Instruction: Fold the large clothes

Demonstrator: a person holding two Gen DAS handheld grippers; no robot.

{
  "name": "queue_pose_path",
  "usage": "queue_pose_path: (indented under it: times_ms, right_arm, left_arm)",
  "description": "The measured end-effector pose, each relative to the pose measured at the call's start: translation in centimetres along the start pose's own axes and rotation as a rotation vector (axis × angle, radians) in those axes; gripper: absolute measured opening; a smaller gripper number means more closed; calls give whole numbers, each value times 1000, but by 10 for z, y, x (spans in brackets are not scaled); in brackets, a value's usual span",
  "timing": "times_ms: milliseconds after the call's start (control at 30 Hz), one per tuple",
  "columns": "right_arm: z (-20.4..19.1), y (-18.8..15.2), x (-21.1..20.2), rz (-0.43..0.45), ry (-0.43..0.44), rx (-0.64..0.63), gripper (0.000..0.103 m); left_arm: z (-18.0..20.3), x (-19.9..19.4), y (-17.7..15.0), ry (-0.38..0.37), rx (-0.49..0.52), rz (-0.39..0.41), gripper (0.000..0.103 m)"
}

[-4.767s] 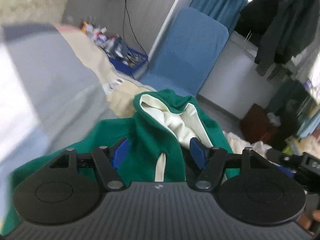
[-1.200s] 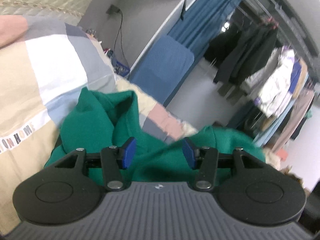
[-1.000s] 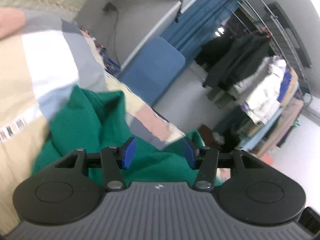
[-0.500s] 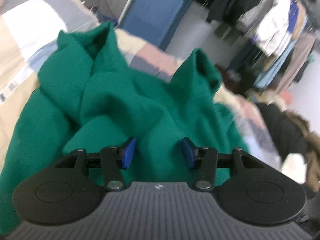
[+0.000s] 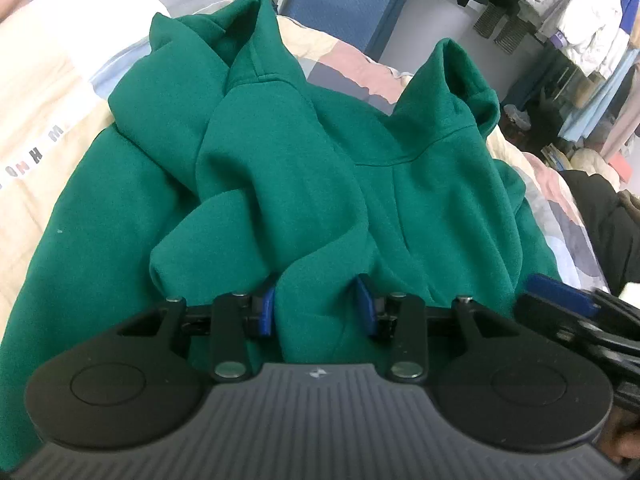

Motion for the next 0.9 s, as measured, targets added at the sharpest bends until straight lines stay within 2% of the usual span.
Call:
queue_pose_path:
  times_ms: [167,267,400,533,600,667,733,900]
  right_arm:
    - [2,-10,56,-86,-83,-28,41]
    - [6,-14,61,-108,-105,-33,41]
    - [9,-5,48,-70,-83,26,42]
    - [12,12,24,38,-62,82,43]
    - [15,24,20,71,-47,102,45]
    - [19,38,27,61,-31,122,45]
    - [22,53,38,52,-38,112,45]
    - [29,94,80,96,-59,68,49]
  left_arm:
    - [3,-4,5,-18,-6,22,52]
    - [2,-16,13,-6,1,61,59]
    - [-1,-41,30,-7,31,147,63]
    - [-16,-58,54,-3,14,237,65]
    - [-22,-53,68,19,14,233,65]
    - [-28,-39,84,61,20,227,65]
    - [-31,-24,97,87,38,225,65]
    - [-40,17,128,121,69,219,65]
Point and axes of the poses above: each gripper's, at about its wrist camera, not at the fingertips, and x roughly the way its jaws point, z to its right, y to its top, the point moved 4 cm from there along x, roughly the way its jaws point, and after that the axes turned 5 degrees about x, right-handed, at the moved point
